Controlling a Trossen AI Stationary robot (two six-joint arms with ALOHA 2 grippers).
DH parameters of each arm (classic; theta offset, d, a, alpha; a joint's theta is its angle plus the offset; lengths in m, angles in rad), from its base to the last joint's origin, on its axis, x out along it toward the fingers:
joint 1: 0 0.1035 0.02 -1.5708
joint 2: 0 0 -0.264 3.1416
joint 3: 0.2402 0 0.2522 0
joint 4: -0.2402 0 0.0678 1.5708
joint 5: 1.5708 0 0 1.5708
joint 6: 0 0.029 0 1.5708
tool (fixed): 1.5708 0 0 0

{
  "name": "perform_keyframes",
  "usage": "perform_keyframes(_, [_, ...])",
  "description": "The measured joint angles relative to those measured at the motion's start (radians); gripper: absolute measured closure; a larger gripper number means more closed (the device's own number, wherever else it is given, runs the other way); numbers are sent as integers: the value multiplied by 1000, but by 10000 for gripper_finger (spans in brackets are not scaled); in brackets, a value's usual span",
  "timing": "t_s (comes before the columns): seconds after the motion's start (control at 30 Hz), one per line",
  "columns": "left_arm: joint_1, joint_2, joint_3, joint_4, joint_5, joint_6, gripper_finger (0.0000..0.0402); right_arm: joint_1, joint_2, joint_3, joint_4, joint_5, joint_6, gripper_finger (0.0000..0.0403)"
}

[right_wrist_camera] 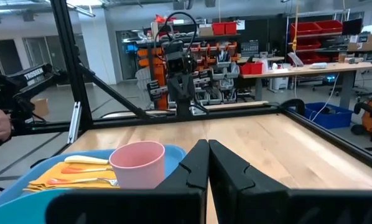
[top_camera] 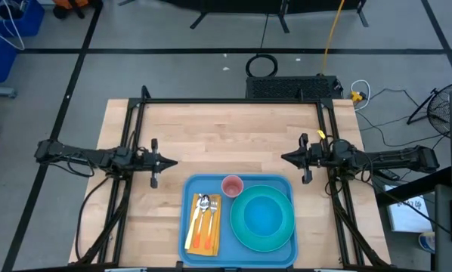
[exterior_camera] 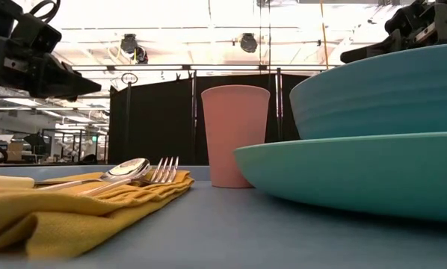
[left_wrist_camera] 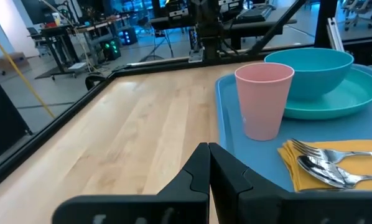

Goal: Set up tray
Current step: Return to Home Position

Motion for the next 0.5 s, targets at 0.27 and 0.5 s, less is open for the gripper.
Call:
perform_keyframes(0.27, [0, 16, 0, -4, 0, -22, 395, 0, 1, 0, -5, 0, 6, 403])
perform_keyframes(0.5, [0, 48, 0, -5, 0, -74, 399, 0, 1, 0, -40, 3, 19, 403])
